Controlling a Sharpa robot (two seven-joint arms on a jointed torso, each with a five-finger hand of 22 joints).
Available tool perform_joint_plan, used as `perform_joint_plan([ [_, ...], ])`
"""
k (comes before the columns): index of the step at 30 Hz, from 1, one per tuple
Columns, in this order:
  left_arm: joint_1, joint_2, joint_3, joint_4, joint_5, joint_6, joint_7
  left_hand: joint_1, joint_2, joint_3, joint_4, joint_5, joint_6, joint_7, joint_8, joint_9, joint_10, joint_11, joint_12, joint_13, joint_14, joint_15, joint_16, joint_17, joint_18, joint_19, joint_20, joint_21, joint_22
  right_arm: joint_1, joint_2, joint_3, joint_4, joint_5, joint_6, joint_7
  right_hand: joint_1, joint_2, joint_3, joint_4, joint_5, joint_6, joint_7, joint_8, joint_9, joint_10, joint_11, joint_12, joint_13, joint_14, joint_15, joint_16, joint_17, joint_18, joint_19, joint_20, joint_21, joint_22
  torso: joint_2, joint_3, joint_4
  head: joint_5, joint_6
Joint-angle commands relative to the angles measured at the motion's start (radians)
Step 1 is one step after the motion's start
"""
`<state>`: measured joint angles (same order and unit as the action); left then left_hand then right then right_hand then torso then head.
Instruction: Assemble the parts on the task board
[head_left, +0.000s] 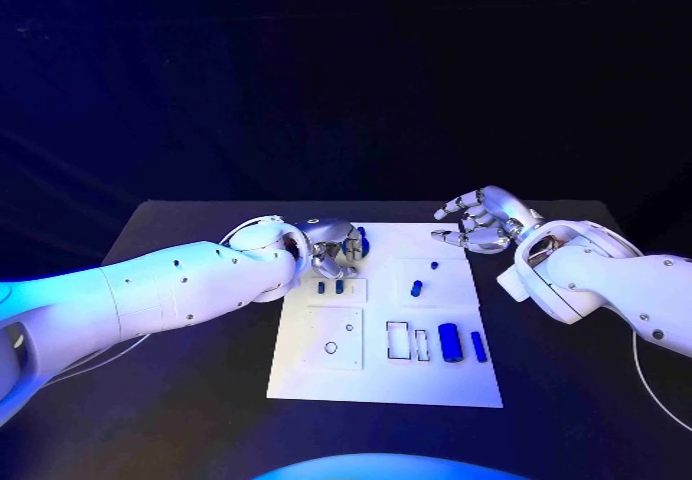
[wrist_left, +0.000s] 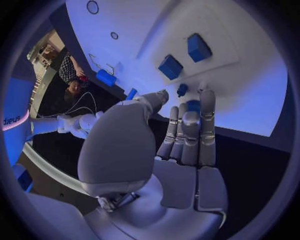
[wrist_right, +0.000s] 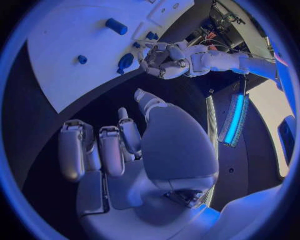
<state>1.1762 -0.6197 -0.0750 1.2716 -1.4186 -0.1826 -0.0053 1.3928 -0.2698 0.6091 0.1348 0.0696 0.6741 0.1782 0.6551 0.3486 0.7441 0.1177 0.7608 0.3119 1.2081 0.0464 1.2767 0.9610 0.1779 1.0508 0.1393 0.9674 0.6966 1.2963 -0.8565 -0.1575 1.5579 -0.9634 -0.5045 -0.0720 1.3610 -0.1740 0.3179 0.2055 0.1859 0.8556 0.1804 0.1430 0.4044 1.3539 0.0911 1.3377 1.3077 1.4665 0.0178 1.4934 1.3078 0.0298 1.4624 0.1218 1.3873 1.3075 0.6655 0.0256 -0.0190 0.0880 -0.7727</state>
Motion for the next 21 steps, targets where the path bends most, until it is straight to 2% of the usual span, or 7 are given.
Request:
perform_joint_plan([
  [1, 0.000, 0.008, 0.001, -0.009, -0.042, 0.044, -0.041, 0.004, -0.004, 0.005, -0.003, -0.003, 0.007, -0.001, -0.006, -0.003, -0.003, 0.001, -0.007, -0.004, 0.006, 0.001, 0.008, -0.002, -0.002, 0.009, 0.000, 0.010, 0.007, -0.001, 0.001, 0.000, 0.002, -0.002, 0.001, 0.014, -0.004, -0.003, 0.006, 0.000, 0.006, 0.003, -0.003, 0.004, -0.002, -0.005, 0.000, -0.002, 0.035, 0.064, -0.002, -0.003, 0.105, 0.017, -0.005, 0.001, -0.001, 0.162, 0.000, -0.0001, -0.0010, 0.001, 0.000],
  [8, 0.000, 0.026, 0.000, -0.033, -0.045, 0.062, -0.048, 0.021, 0.005, 0.036, -0.020, 0.001, 0.021, -0.002, -0.017, -0.020, 0.001, 0.001, -0.015, -0.020, 0.006, 0.000, 0.021, -0.007, -0.004, 0.012, 0.000, 0.031, 0.028, -0.001, 0.002, 0.000, 0.002, -0.002, 0.002, 0.014, -0.004, -0.003, 0.007, 0.000, 0.007, 0.004, -0.003, 0.004, -0.002, -0.004, 0.000, -0.001, 0.036, 0.064, -0.002, -0.003, 0.107, 0.016, -0.004, 0.000, 0.000, 0.163, 0.001, -0.0003, -0.0002, 0.000, 0.001],
  [21, 0.000, 0.054, -0.003, -0.071, -0.039, 0.082, -0.044, 0.017, 0.008, 0.063, -0.033, -0.001, 0.049, -0.005, -0.021, -0.034, 0.019, -0.001, -0.018, -0.034, 0.021, -0.001, 0.045, 0.008, -0.011, 0.029, -0.001, 0.073, 0.076, -0.001, 0.004, 0.000, 0.002, -0.002, 0.003, 0.013, -0.004, -0.002, 0.009, 0.001, 0.008, 0.004, -0.003, 0.005, -0.002, -0.004, 0.000, -0.001, 0.036, 0.064, -0.002, -0.002, 0.108, 0.016, -0.003, 0.000, 0.000, 0.163, 0.000, -0.0003, -0.0012, -0.001, -0.004],
])
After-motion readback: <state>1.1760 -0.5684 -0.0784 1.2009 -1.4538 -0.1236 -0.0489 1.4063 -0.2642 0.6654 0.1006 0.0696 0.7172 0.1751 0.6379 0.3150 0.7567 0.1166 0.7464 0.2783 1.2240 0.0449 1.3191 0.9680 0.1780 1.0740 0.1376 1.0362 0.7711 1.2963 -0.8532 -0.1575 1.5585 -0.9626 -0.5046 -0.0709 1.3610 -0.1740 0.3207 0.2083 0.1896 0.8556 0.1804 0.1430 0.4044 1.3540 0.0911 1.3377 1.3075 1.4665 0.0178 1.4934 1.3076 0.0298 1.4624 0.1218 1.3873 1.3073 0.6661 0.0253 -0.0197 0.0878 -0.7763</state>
